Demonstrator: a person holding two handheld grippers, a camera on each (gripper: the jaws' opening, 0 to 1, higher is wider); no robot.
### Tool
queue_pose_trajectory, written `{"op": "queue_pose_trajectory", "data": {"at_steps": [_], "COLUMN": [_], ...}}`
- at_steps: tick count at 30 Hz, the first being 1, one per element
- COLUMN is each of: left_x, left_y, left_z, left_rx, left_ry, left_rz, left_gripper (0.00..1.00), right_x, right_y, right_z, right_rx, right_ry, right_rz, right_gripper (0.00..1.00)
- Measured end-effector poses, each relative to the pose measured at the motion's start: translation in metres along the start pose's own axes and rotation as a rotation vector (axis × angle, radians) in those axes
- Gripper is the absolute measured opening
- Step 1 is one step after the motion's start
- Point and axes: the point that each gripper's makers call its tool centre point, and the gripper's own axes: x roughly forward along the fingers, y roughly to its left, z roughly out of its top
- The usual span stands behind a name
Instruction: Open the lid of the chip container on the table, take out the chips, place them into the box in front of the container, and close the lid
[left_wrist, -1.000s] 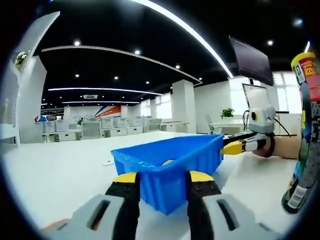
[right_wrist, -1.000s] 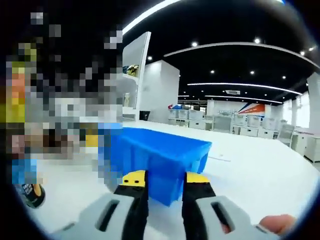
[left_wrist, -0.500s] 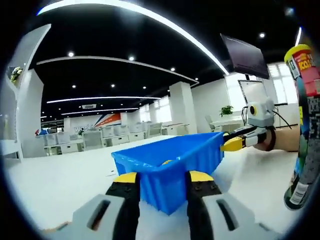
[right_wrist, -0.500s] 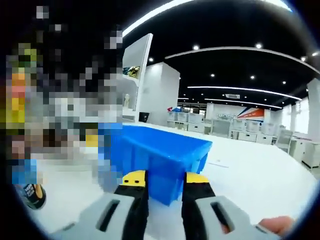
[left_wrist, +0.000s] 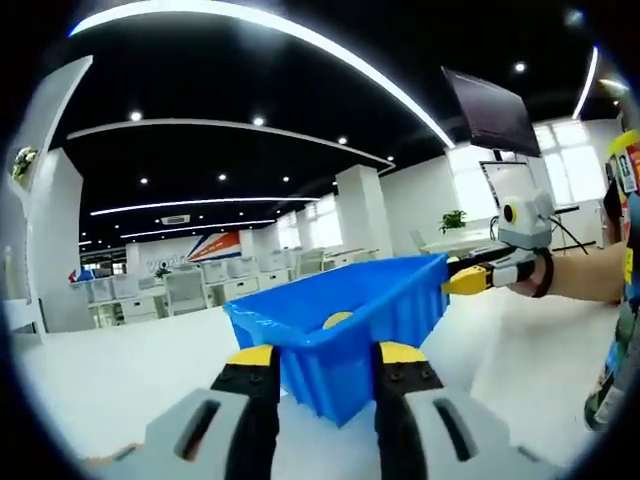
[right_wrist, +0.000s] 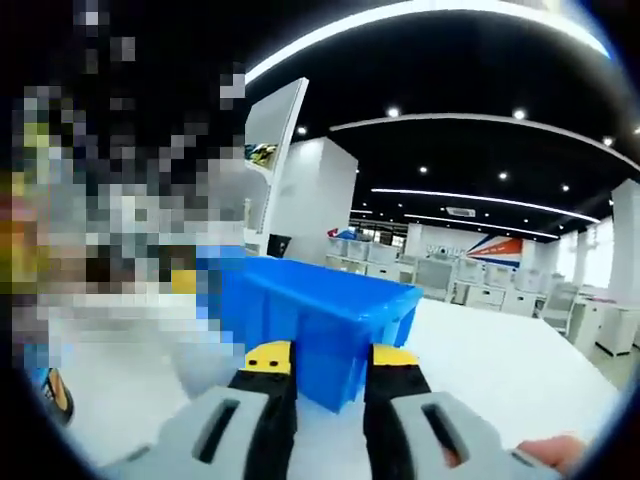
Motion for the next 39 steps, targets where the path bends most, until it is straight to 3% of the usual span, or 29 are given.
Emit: {"op": "queue_pose_trajectory", "data": {"at_steps": [4,11,15,18,23,26,28,30,32,34,37,39], "left_x": [0.013,0.02,0.02,0.017,0.014,0.012,0.01,0.007,0.003,-0.004,-0.018,-0.026], "left_y": [0.01,0.015,0.01,0.005,0.003,0.001,0.001,-0.001,-0.002,-0.002,0.0,-0.004], "left_z": [-0.013,-0.051,-0.062,-0.063,-0.063,-0.063,-0.063,-0.063,-0.059,-0.055,-0.057,-0.05], "left_rx": [-0.011,-0.065,0.006,0.031,0.039,0.089,0.119,0.136,0.153,0.149,0.078,0.037], "left_ry": [0.018,0.089,0.103,0.086,0.068,0.063,0.067,0.067,0.054,0.049,0.101,0.086], "left_rz": [-0.003,-0.02,-0.008,-0.008,-0.009,-0.008,0.004,0.005,0.01,0.02,0.065,0.064], "left_gripper": [0.36,0.36,0.36,0.37,0.38,0.39,0.41,0.51,0.67,0.7,0.72,0.81], "right_x": [0.014,0.028,0.027,0.025,0.024,0.023,0.021,0.019,0.014,0.007,-0.005,-0.008], "right_y": [-0.008,-0.005,-0.004,-0.002,-0.003,-0.002,-0.002,-0.003,-0.003,-0.001,0.005,0.008], "right_z": [-0.009,-0.044,-0.066,-0.074,-0.074,-0.079,-0.081,-0.081,-0.082,-0.08,-0.069,-0.063], "right_rx": [-0.005,0.019,0.018,0.027,0.065,0.06,0.041,0.039,0.049,0.055,0.083,0.114], "right_ry": [0.011,0.065,0.12,0.142,0.121,0.138,0.141,0.145,0.149,0.145,0.1,0.081], "right_rz": [0.0,0.016,0.021,0.02,0.011,0.009,0.01,0.006,0.005,0.0,0.01,0.015], "right_gripper": [0.2,0.2,0.2,0.2,0.22,0.24,0.35,0.5,0.58,0.6,0.69,0.86]}}
